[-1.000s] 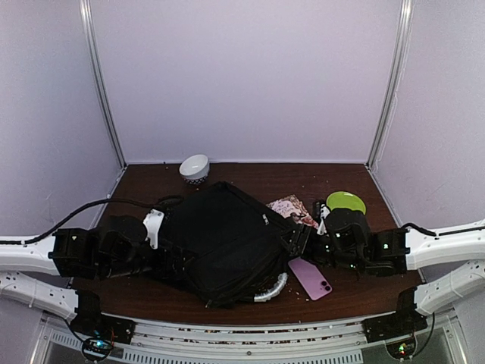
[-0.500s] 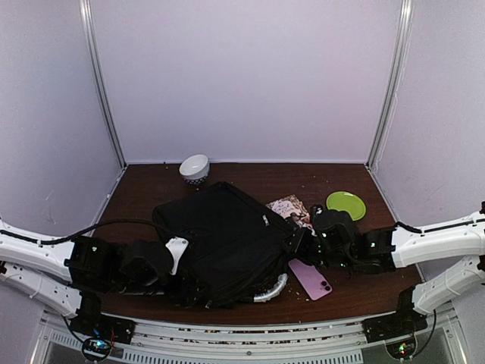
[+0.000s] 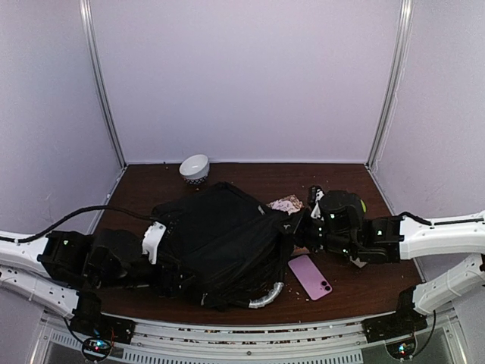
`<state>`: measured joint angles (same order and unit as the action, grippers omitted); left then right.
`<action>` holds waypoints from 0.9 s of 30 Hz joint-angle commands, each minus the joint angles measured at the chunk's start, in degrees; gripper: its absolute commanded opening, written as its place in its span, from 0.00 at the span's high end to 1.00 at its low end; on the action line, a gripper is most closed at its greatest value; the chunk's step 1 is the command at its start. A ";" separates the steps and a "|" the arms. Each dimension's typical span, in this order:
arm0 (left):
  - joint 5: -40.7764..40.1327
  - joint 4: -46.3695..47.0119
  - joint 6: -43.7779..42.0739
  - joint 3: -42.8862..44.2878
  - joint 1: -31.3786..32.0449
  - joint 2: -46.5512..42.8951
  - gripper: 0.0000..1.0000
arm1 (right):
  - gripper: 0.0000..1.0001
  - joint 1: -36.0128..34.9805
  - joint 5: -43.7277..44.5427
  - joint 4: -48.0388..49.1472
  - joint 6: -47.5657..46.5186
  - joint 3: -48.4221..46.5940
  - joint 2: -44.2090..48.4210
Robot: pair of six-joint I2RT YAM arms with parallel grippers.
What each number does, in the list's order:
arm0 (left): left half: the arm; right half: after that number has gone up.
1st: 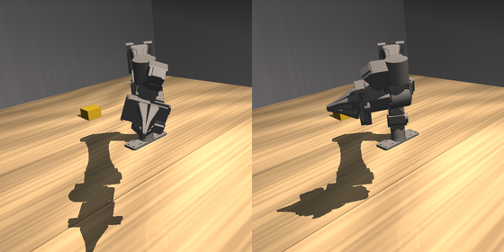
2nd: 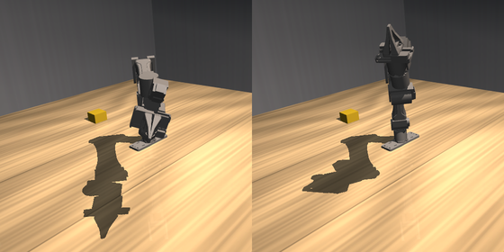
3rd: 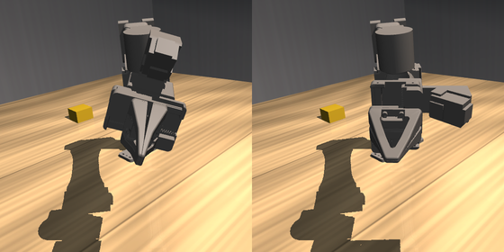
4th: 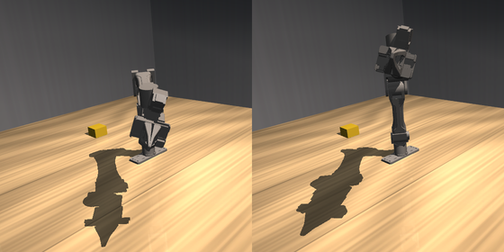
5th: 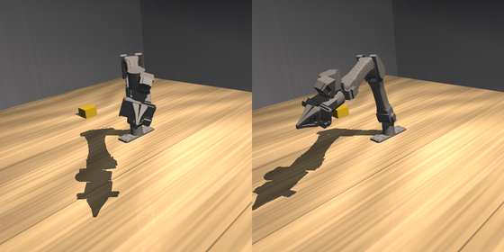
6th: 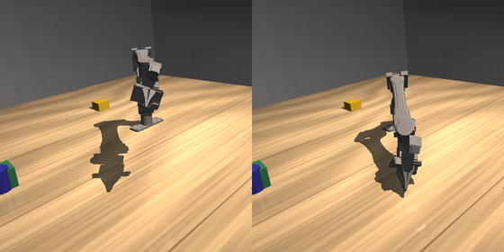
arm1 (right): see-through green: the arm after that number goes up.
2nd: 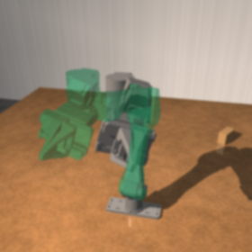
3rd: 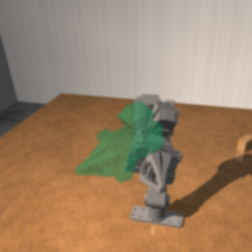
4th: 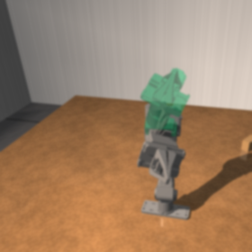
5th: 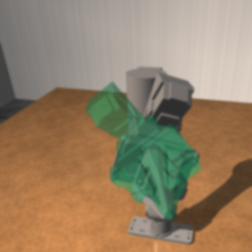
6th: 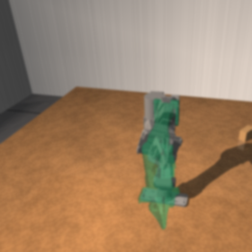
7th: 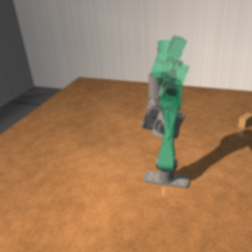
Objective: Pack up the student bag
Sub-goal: Unzip the student bag at the center of the board.
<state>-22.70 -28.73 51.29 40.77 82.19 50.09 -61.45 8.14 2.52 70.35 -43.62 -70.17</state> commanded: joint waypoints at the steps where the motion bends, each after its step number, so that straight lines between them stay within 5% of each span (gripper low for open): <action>1: 0.18 0.41 1.67 -0.86 0.16 -0.47 0.30 | 1.00 0.49 0.77 6.70 1.32 -2.91 2.56; 9: 5.39 5.20 3.55 -5.41 0.95 0.19 0.52 | 1.00 0.46 3.23 12.85 5.77 -1.86 1.44; 17: 5.29 7.02 5.04 -4.37 7.61 6.08 0.49 | 1.00 0.47 2.51 14.90 6.25 -2.34 -0.12; 27: -1.43 5.03 7.79 -3.41 8.15 9.14 0.39 | 1.00 0.47 2.05 15.50 6.26 -0.92 0.96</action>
<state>-19.75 -24.23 57.01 36.03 90.19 60.38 -61.28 8.82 12.01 76.75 -44.51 -70.74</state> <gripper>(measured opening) 0.597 0.028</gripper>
